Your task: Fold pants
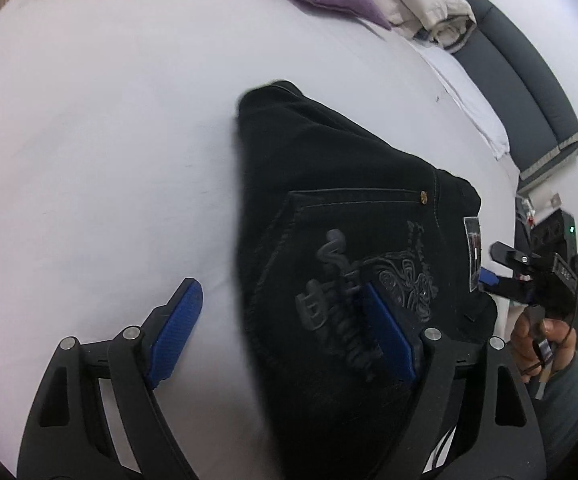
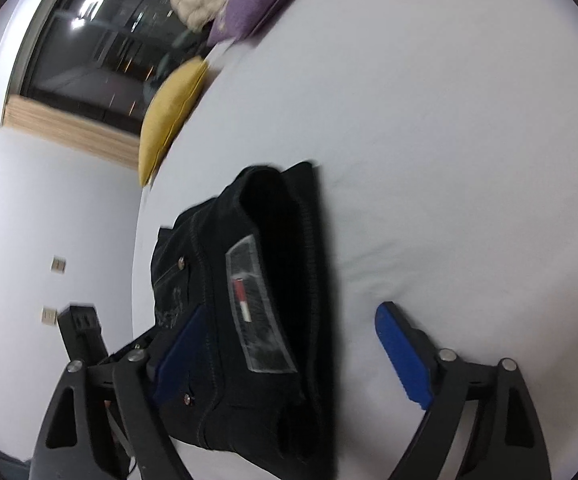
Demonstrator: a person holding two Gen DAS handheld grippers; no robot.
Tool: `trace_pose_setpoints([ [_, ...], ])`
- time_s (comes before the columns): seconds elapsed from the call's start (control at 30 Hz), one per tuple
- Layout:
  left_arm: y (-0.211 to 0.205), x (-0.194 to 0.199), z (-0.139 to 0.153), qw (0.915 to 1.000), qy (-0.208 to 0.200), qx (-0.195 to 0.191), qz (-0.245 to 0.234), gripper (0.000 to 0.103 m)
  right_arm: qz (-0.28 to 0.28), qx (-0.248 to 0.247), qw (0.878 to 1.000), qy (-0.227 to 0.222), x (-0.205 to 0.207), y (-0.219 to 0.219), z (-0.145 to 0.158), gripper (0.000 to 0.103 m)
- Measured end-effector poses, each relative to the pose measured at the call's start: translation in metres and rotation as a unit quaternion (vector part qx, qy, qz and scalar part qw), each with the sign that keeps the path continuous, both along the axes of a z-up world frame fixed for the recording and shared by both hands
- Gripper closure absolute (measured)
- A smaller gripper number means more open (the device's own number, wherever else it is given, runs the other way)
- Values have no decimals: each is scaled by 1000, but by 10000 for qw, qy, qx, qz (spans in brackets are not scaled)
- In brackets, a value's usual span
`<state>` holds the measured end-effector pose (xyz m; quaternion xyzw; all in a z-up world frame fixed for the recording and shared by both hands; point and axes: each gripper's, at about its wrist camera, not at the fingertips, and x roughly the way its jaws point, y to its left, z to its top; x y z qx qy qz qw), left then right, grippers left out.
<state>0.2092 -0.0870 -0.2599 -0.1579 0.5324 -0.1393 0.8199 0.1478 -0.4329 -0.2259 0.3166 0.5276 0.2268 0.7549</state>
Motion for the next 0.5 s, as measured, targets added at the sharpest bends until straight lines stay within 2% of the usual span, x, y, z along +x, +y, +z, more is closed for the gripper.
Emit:
trace_pose_setpoints([
  [0.03,-5,3,-1,10000,34,22,-83,21,177,-93,9998,55,5,11,-2,32],
  [0.13,-8,13,-1,9996,140,-18,-250,22,386,-323,9987,90,13,29,-4,37],
  [0.17,-9,17,-2,9995,182,-100,-256,23,373,-355,9986,92,13,29,-3,46],
  [0.27,-7,17,5,9994,128,-2,-324,38,225,-551,9981,136,8,24,1,67],
  [0.33,-12,15,9,9990,-19,10,-445,64,208,-743,9970,8,3,29,9,73],
  [0.43,-11,12,15,9988,-134,-28,-477,81,169,-1157,9930,-180,-5,43,27,79],
  [0.5,-4,9,19,9987,-173,-139,-450,85,170,-1330,9904,-335,-10,53,43,81],
])
